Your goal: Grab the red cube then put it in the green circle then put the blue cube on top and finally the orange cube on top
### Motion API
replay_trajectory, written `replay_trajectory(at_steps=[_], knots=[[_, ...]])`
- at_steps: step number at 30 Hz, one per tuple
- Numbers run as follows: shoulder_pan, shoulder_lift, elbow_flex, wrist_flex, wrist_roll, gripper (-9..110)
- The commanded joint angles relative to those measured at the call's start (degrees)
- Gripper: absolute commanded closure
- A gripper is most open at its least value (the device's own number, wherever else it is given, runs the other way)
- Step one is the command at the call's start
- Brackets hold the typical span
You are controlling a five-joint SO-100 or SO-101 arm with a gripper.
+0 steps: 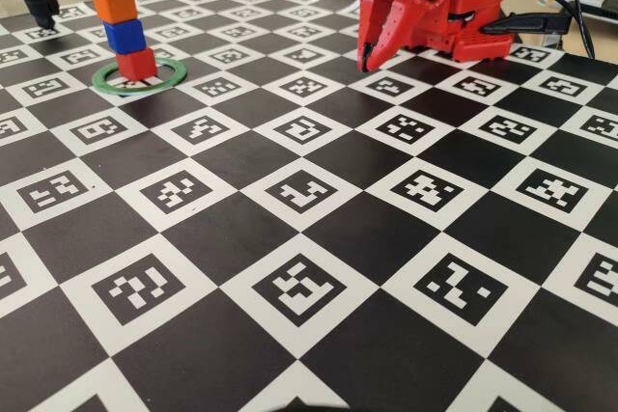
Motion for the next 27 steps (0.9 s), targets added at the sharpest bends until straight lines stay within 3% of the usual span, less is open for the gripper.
replay_trajectory(at_steps=[1, 27], knots=[[-0.18, 2.55, 2.90, 2.99, -1.23, 107], [-0.70, 2.81, 2.90, 3.25, -1.85, 107]])
